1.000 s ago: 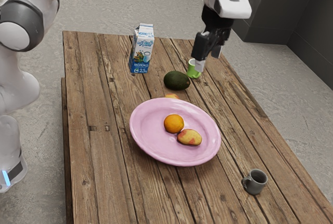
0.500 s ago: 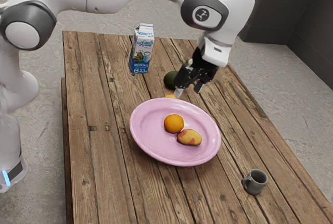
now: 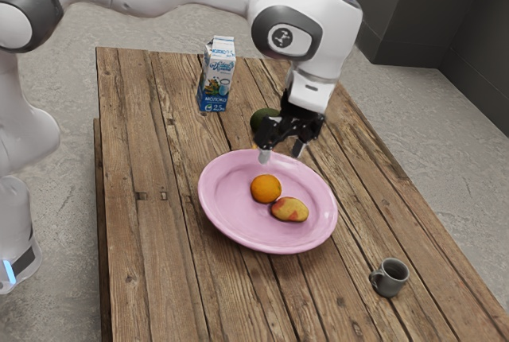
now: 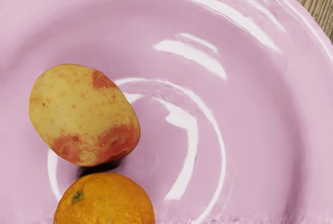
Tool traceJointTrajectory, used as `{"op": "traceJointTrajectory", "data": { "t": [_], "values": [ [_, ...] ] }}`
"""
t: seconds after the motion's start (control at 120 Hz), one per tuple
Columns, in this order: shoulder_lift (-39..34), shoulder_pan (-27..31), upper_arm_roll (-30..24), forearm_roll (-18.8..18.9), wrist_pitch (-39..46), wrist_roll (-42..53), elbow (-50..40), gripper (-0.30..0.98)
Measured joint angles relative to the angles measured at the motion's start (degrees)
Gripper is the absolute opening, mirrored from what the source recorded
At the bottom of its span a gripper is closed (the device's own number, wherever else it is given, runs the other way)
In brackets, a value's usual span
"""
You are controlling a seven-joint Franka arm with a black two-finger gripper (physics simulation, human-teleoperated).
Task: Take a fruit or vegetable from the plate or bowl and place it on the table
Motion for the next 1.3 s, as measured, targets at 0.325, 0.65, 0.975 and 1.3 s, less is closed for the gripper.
{"op": "traceJointTrajectory", "data": {
  "t": [0.325, 0.65, 0.975, 1.3],
  "values": [
    [2.6, 7.2, 0.4, 0.1, 2.1, -8.3, -0.4, 0.68],
    [3.0, 0.1, 0.3, -1.8, 2.0, -13.8, 0.3, 0.69],
    [3.4, 3.4, 0.2, -4.0, 1.8, -19.0, -0.4, 0.69],
    [4.1, 2.1, -0.1, -4.9, 3.7, -22.4, -2.5, 0.69]
  ]
}}
